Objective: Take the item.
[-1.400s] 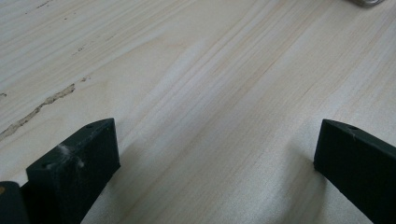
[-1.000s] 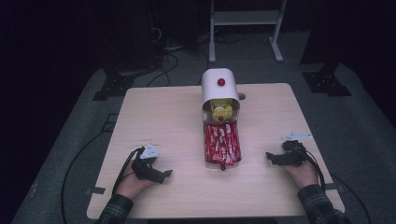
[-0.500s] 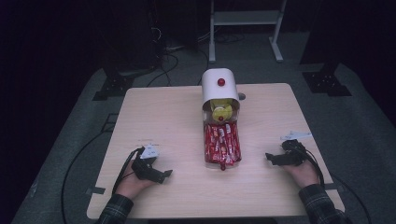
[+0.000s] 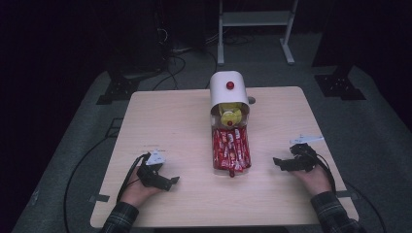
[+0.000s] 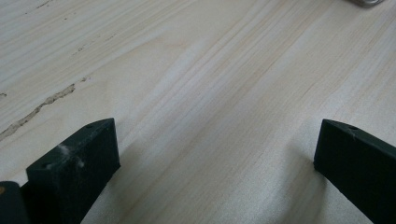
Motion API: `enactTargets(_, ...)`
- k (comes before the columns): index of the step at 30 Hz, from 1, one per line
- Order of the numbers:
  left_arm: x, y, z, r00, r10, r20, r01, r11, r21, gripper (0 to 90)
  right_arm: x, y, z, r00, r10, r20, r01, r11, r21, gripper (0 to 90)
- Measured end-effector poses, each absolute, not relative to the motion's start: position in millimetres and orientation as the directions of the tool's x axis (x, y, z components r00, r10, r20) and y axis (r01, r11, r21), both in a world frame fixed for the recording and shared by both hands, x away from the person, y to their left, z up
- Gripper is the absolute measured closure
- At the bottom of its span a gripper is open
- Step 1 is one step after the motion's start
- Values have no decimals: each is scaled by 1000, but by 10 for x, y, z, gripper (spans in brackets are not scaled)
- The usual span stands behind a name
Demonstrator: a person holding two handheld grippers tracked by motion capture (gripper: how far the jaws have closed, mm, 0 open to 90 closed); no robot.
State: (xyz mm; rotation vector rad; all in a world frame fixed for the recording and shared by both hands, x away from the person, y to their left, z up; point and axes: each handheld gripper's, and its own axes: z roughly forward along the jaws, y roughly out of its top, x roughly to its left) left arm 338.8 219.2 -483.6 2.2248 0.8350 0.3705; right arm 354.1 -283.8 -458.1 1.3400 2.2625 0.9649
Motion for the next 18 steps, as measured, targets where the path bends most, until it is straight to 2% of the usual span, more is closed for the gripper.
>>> enactTargets(18,3389,2195,-4834,751,660,18,454,-536,712,0,3510,-2761,-4491,-530,845,66,611,327,721,150)
